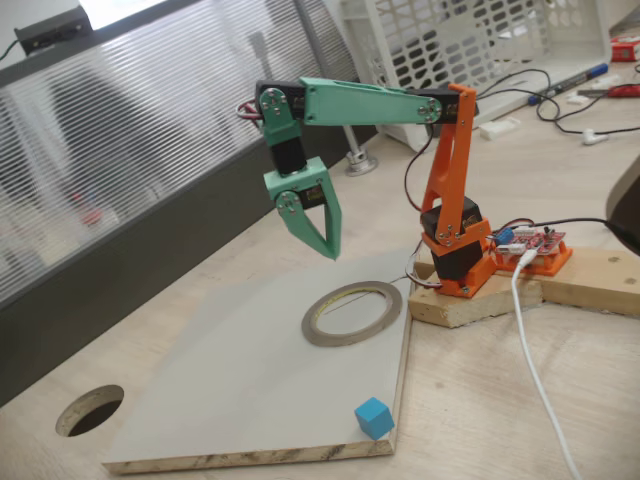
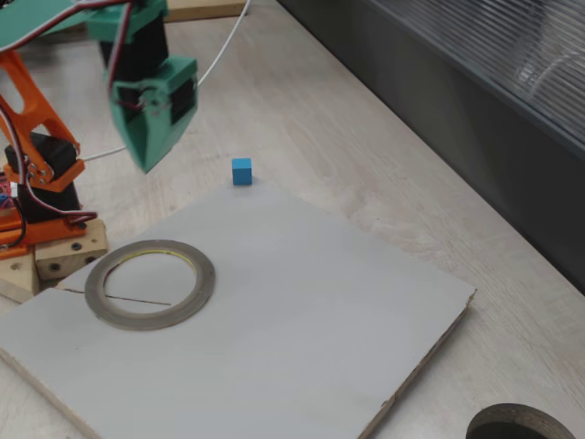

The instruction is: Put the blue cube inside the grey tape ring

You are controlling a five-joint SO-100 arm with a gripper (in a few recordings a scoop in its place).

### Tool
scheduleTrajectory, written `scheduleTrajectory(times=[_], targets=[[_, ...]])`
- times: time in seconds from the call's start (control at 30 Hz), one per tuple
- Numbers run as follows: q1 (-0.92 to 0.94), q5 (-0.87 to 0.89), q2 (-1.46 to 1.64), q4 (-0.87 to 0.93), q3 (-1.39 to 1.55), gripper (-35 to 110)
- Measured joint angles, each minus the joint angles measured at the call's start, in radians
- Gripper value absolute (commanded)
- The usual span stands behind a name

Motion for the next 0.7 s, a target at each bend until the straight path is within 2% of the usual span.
scheduleTrajectory(times=[0.33, 0.47, 0.7], targets=[[-0.534, 0.000, 0.000, 0.000, 0.000, -1], [-0.606, 0.000, 0.000, 0.000, 0.000, -1], [-0.621, 0.000, 0.000, 0.000, 0.000, -1]])
